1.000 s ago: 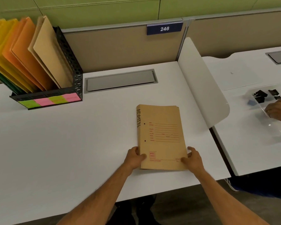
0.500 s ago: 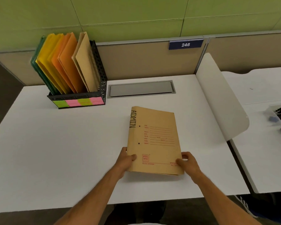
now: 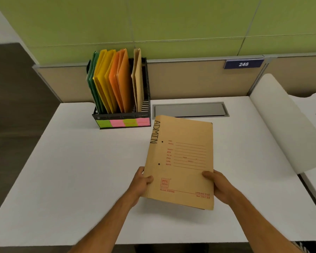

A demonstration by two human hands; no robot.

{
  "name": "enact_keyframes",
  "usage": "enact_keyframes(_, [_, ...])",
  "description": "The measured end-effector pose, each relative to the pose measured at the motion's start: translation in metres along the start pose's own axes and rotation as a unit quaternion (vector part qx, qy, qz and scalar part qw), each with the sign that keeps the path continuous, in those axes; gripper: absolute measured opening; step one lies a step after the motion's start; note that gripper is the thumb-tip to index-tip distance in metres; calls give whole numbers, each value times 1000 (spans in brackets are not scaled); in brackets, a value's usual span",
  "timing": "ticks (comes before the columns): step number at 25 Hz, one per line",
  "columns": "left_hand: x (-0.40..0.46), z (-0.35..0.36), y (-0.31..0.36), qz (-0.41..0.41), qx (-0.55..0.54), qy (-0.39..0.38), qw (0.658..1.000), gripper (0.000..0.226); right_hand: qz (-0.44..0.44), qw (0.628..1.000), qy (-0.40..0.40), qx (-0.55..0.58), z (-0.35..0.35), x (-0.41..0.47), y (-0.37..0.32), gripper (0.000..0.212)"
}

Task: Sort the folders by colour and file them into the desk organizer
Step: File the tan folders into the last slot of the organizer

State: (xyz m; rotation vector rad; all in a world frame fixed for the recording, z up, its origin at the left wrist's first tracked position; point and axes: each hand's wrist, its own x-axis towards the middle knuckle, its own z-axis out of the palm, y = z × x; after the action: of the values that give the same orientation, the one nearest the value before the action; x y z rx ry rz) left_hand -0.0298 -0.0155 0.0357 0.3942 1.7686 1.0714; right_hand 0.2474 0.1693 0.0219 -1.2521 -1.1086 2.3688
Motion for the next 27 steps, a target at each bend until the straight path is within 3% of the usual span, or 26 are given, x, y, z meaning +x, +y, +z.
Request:
enact_keyframes(9, [20,-103,3,20,14,-75,997,29,3,1000,11,-4,101,20,-11,56])
enact_keyframes(14, [43,-115,10,36,16,-85,996,34,-67,996,28,-50,122,19,-31,51])
enact_keyframes(18, [66,-115,23,55,113,-60,990,43,-121,989,46,-75,135,19,-40,40])
enact_keyframes(23, [112,-129,71,144,282,28,948,70,-206,965,107,-118,155,23,-71,25])
enact_keyframes(27, [156,-136,120,227,397,57,887,83,-262,941,148,-152,178,30,-104,25])
